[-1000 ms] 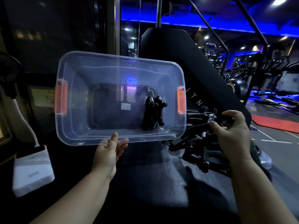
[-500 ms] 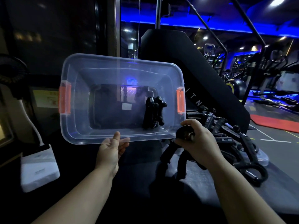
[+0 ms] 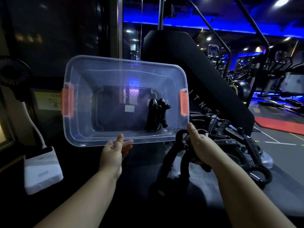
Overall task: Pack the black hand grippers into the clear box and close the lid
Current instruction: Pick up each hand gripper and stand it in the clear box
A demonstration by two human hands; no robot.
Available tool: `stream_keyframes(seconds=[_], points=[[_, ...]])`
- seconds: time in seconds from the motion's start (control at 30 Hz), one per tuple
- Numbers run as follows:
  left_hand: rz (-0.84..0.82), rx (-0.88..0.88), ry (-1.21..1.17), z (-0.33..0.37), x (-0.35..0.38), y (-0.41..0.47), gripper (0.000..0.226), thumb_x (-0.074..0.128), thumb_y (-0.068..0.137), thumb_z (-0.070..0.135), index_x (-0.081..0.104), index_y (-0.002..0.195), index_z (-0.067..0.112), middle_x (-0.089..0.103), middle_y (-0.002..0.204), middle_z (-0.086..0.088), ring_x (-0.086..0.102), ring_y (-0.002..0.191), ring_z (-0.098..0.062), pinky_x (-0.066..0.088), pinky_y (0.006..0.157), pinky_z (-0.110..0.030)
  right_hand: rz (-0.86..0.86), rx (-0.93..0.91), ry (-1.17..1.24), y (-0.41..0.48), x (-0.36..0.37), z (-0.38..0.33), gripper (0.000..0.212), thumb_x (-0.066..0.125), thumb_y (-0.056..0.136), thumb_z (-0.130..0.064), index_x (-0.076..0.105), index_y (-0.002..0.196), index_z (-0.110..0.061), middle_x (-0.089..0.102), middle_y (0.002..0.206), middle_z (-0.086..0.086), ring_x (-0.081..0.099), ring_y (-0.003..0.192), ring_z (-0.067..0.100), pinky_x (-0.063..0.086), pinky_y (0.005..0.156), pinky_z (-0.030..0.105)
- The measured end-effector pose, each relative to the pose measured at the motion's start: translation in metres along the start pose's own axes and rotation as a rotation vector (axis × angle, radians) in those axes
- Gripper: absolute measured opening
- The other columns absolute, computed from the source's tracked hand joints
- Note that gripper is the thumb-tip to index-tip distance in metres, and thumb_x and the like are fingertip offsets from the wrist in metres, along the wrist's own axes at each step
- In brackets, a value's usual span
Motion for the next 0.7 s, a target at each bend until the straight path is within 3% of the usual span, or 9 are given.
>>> stream_keyframes(seconds=[0.1, 0.23, 0.4, 0.5, 0.7], points=[[0.001, 0.008, 0.004, 0.0, 0.0, 0.0, 0.021, 0.049, 0.096, 0.031, 0.053, 0.088, 0.012, 0.072, 0.066, 0.005, 0.065, 0.057, -0.001, 0.045, 0.066, -0.022, -0.212, 0.144, 0.08, -0.009, 0.012, 0.011, 0.094, 0.019, 0.072, -0.088, 0.06, 0.11, -0.011, 0.07, 0.09, 0.02, 0.069, 0.062, 0.029, 0.056, 0.061, 0.033], [0.011, 0.005, 0.011, -0.001, -0.002, 0.0, 0.021, 0.05, 0.095, 0.033, 0.053, 0.088, 0.013, 0.073, 0.069, 0.004, 0.065, 0.062, -0.004, 0.046, 0.067, -0.023, -0.356, 0.164, 0.024, -0.016, 0.019, 0.007, 0.109, 0.019, 0.07, -0.089, 0.068, 0.098, 0.004, 0.066, 0.067, 0.017, 0.06, 0.052, 0.026, 0.052, 0.061, 0.034], [0.0, 0.006, 0.009, -0.002, -0.002, 0.002, 0.022, 0.05, 0.095, 0.032, 0.053, 0.091, 0.012, 0.073, 0.068, 0.005, 0.065, 0.06, -0.002, 0.046, 0.064, -0.019, -0.318, 0.105, 0.066, -0.014, 0.022, -0.003, 0.099, 0.018, 0.072, -0.089, 0.073, 0.088, -0.008, 0.052, 0.058, 0.008, 0.044, 0.046, 0.02, 0.044, 0.051, 0.025], [0.0, 0.009, 0.001, -0.002, -0.002, 0.003, 0.021, 0.049, 0.096, 0.031, 0.052, 0.09, 0.011, 0.072, 0.066, 0.006, 0.065, 0.057, 0.0, 0.049, 0.06, -0.017, -0.308, 0.079, 0.084, -0.014, 0.025, -0.006, 0.102, 0.017, 0.071, -0.09, 0.072, 0.084, -0.004, 0.044, 0.056, 0.005, 0.035, 0.043, 0.017, 0.034, 0.045, 0.019], [-0.004, 0.006, 0.002, -0.004, -0.003, 0.004, 0.024, 0.05, 0.095, 0.033, 0.054, 0.095, 0.009, 0.073, 0.068, 0.005, 0.066, 0.059, -0.001, 0.046, 0.064, -0.02, -0.352, 0.04, 0.121, -0.02, 0.027, -0.012, 0.108, 0.009, 0.068, -0.09, 0.072, 0.086, -0.004, 0.045, 0.054, 0.004, 0.033, 0.043, 0.015, 0.026, 0.041, 0.019]])
Point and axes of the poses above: each hand's wrist, its own y-axis towards the middle knuckle, its own x-axis out of the palm, z = x × y, the point moved 10 cm from there along y, towards the middle knuckle
